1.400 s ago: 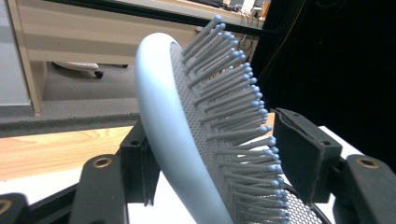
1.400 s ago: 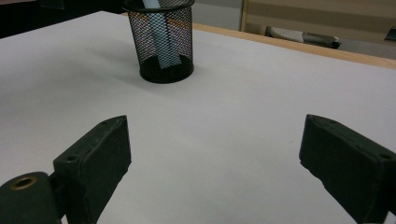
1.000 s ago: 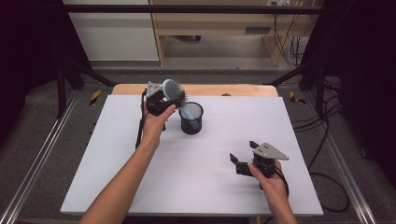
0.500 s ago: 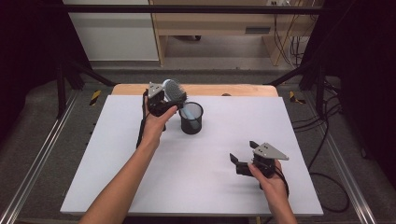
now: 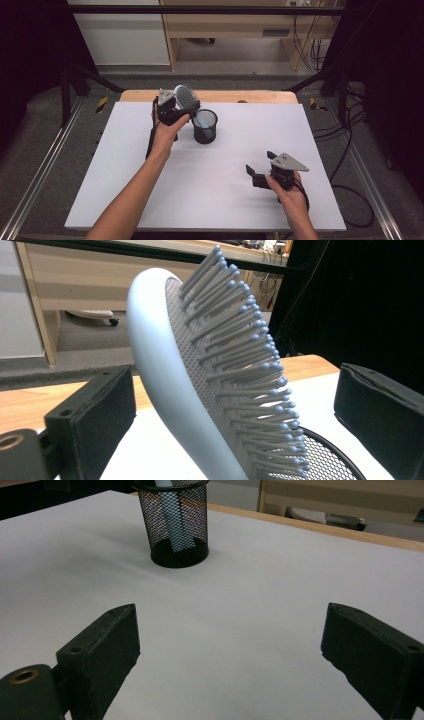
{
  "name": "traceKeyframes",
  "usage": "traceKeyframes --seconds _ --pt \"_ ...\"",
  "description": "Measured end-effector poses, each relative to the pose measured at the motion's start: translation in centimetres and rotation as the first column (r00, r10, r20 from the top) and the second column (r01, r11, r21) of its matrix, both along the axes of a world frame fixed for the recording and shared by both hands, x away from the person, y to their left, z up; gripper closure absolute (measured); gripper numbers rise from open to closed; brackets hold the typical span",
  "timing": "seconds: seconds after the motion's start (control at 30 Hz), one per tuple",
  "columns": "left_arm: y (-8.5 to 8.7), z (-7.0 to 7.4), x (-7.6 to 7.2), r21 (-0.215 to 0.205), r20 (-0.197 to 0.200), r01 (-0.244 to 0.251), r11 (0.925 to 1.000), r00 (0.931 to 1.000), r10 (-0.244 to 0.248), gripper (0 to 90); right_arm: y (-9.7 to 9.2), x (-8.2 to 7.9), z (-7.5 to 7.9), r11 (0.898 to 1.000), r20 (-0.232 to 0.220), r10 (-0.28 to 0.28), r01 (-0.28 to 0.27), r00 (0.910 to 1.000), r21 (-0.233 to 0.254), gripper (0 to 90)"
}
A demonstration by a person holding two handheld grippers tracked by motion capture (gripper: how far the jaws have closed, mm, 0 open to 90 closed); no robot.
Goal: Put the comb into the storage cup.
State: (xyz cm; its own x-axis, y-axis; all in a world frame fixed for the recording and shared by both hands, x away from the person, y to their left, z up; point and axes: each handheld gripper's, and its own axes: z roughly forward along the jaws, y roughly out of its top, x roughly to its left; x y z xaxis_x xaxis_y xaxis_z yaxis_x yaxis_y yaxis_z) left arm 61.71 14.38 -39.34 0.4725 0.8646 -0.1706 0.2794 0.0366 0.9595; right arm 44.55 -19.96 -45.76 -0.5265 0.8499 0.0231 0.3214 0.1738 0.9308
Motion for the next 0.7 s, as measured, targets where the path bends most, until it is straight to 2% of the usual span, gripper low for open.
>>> traceKeyframes --seconds 0.23,0.57,0.7 --pt "-0.07 0.07 -0.09 0.003 0.018 0.008 1.0000 0.9998 -0.008 2.0 -0.02 -0.02 -0.01 1.000 0.002 0.000 0.000 1.0000 -0.002 9.0" --pt "-0.20 0.41 -0.60 0.046 0.064 0.000 0.9990 0.9979 -0.003 2.0 -0.13 -0.04 -0.02 1.000 0.004 -0.003 0.003 1.0000 -0.001 8.8" --pt "-0.17 0.58 -0.80 0.046 0.071 0.005 0.9989 0.9975 -0.008 2.0 -0.15 0.10 -0.08 1.000 0.000 -0.006 0.006 1.0000 0.003 8.8"
